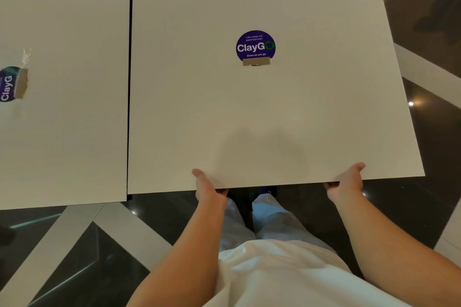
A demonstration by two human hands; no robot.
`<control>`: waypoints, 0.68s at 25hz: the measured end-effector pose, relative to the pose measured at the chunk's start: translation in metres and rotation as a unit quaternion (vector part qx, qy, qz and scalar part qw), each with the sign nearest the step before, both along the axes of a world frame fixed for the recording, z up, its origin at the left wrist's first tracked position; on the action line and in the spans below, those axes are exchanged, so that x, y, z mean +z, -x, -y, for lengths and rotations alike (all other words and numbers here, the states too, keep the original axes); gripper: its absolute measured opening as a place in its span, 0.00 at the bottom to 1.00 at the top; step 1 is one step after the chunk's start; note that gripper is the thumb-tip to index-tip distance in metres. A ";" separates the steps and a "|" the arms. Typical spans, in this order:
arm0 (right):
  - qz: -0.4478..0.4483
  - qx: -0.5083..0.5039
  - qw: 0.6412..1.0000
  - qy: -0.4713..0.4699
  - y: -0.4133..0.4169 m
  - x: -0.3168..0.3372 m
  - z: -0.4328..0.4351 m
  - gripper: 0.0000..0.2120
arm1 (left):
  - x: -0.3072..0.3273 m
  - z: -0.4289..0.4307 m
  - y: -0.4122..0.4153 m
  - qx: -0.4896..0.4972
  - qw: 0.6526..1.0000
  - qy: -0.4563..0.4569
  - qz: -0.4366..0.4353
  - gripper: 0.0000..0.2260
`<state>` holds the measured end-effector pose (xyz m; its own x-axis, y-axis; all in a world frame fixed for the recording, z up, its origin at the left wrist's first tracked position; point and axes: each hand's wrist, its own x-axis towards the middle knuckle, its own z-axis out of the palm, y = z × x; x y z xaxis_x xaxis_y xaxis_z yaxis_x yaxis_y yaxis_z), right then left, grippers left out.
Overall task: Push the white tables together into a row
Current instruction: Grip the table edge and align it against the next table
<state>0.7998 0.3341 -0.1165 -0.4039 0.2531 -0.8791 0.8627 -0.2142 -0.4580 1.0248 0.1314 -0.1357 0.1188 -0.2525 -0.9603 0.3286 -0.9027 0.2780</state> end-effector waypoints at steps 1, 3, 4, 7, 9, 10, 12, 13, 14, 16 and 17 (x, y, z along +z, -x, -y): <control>0.002 -0.006 1.000 0.000 0.000 -0.001 0.001 0.21 | -0.001 0.005 -0.005 -0.003 1.000 -0.001 -0.004 0.23; 0.013 -0.013 1.000 0.018 -0.008 -0.002 0.010 0.23 | -0.002 0.023 -0.021 0.005 1.000 -0.001 -0.001 0.24; 0.016 -0.014 0.999 0.032 -0.015 -0.002 0.016 0.23 | -0.004 0.034 -0.031 0.014 1.000 0.005 0.002 0.24; 0.008 -0.005 0.998 0.067 -0.035 -0.005 0.030 0.22 | -0.006 0.051 -0.054 0.019 0.999 0.028 -0.024 0.22; -0.010 -0.001 0.998 0.070 -0.037 -0.005 0.030 0.22 | -0.007 0.050 -0.060 -0.008 0.999 0.035 -0.038 0.21; -0.016 0.003 0.998 0.068 -0.036 -0.005 0.030 0.21 | -0.007 0.048 -0.061 -0.018 0.998 0.038 -0.039 0.20; -0.019 0.010 0.998 0.067 -0.037 -0.003 0.028 0.20 | -0.006 0.049 -0.063 -0.029 0.998 0.045 -0.038 0.20; -0.022 0.008 0.998 0.066 -0.038 -0.004 0.028 0.20 | -0.006 0.050 -0.065 -0.028 0.998 0.044 -0.034 0.20; -0.024 0.009 0.998 0.065 -0.039 -0.005 0.027 0.20 | -0.007 0.051 -0.066 -0.024 0.998 0.043 -0.030 0.20; -0.022 0.018 0.997 0.068 -0.040 -0.006 0.026 0.19 | -0.007 0.050 -0.068 -0.022 0.998 0.053 -0.032 0.19; -0.023 0.017 0.997 0.070 -0.040 -0.007 0.025 0.19 | -0.007 0.049 -0.068 -0.024 0.997 0.058 -0.033 0.19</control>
